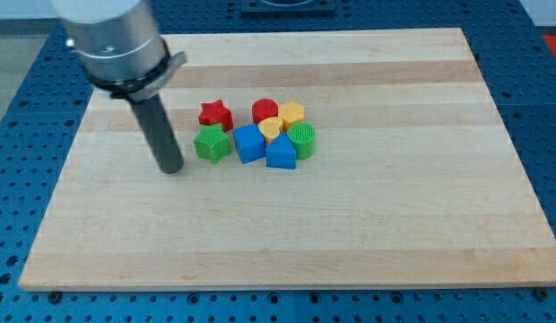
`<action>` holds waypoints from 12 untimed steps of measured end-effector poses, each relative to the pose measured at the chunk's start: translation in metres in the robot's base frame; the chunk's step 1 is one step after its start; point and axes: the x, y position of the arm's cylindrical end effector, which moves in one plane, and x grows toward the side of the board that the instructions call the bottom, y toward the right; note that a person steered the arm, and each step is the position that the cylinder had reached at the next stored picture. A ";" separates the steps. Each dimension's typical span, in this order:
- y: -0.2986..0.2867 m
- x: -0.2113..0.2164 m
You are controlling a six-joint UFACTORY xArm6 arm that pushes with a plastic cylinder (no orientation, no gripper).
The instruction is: Move the red star to the red circle
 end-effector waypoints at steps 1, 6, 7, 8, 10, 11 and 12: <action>0.018 -0.016; -0.007 -0.072; 0.024 -0.074; 0.034 -0.078; 0.031 -0.097; 0.030 -0.112; 0.034 -0.130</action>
